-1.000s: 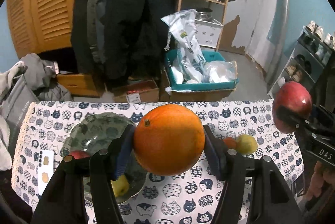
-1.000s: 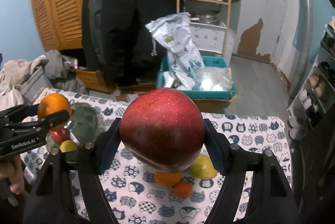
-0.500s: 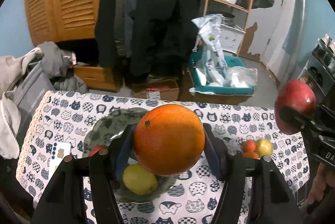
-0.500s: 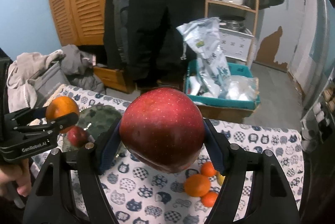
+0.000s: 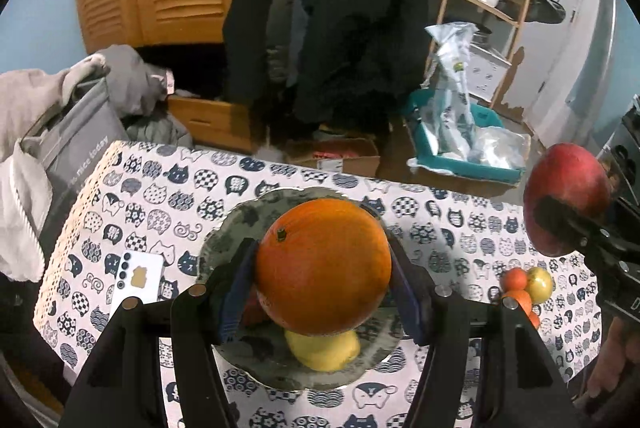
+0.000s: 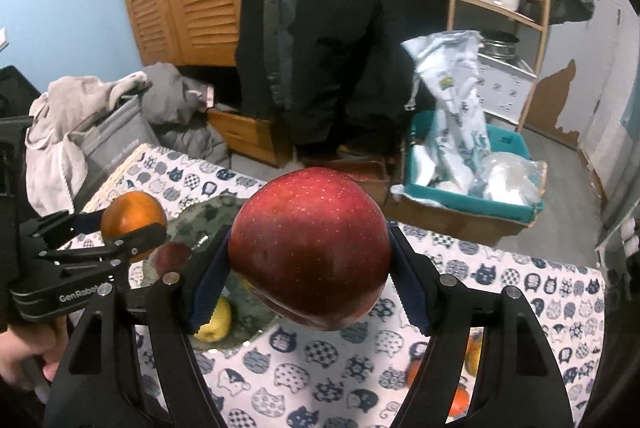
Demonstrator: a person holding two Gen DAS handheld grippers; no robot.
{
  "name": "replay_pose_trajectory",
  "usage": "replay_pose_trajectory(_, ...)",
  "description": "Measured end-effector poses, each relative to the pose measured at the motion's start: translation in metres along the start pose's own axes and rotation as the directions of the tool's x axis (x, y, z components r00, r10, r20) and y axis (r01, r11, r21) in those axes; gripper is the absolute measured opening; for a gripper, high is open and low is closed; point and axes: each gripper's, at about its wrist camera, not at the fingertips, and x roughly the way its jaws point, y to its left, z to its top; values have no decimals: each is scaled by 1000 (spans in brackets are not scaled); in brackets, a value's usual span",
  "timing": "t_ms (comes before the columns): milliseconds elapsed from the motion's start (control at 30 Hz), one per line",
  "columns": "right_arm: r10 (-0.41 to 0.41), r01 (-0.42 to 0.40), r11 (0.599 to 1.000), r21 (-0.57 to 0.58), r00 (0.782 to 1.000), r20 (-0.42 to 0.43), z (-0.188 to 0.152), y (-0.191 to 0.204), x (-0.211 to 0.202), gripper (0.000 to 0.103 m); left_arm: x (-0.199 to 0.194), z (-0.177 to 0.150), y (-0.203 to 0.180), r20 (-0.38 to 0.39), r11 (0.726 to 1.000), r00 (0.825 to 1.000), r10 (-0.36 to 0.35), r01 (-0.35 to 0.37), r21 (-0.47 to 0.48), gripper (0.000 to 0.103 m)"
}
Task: Organize fruits
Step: 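Lift the orange and red apple and carry both toward the green bowl, then lower the orange into the bowl with the left tool while the right tool releases the apple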
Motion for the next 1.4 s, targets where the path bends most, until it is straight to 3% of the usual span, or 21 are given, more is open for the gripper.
replay_pose_trajectory(300, 46, -47, 999, -24, 998, -51, 4, 29, 42, 75, 34, -6, 27, -69, 1000, 997, 15, -17, -24, 65)
replay_pose_trajectory(733, 80, -78, 997, 24, 986, -145, -10, 28, 99, 75, 84, -16, 35, -154, 999, 988, 8, -13, -30, 65)
replay_pose_trajectory(1233, 88, -84, 996, 29, 977, -194, -20, 26, 120, 75, 105, -19, 35, -209, 999, 978, -3, -5, -35, 66)
replay_pose_trajectory(1400, 89, -85, 996, 29, 977, -196, -20, 26, 121, 75, 105, -21, 36, -226, 998, 973, -38, 26, -55, 68)
